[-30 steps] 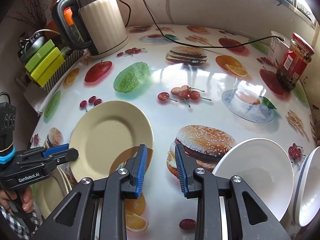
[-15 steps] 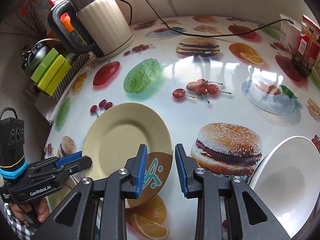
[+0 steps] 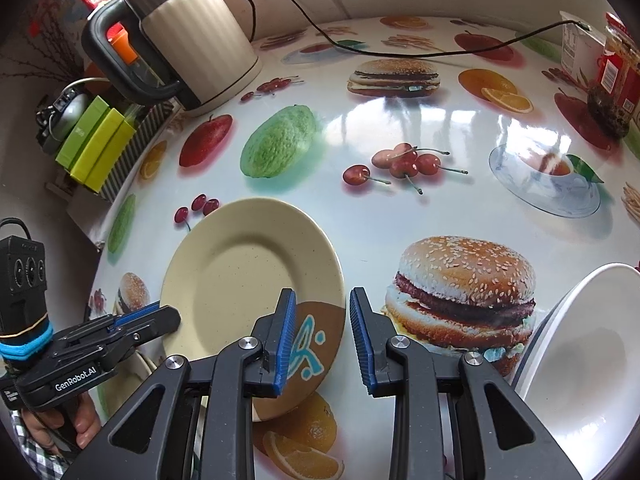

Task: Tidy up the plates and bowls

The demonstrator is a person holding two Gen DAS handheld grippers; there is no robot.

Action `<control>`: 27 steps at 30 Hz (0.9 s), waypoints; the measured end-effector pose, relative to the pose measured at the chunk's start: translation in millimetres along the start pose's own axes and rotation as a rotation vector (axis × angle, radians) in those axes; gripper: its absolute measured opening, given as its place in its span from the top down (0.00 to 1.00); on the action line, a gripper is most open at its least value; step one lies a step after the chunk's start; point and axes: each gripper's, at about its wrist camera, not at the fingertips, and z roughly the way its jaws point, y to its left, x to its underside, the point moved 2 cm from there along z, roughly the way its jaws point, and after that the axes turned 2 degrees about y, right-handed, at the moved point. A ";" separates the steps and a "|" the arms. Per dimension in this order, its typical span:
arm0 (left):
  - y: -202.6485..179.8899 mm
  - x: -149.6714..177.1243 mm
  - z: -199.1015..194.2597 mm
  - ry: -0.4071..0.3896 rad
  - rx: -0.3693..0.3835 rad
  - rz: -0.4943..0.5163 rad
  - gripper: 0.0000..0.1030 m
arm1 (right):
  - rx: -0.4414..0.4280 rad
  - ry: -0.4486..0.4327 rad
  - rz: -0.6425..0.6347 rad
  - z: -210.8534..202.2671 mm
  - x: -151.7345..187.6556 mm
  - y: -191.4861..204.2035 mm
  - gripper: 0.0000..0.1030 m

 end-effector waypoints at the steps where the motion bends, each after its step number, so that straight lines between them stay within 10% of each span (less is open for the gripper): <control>1: 0.2 0.1 0.0 0.000 0.002 -0.002 0.81 | 0.000 0.000 -0.001 0.0 0.3 0.3 0.73; 27: -2.3 0.2 -3.2 -0.027 -0.027 0.018 0.82 | -0.023 -0.013 0.033 -1.5 0.2 -6.3 0.84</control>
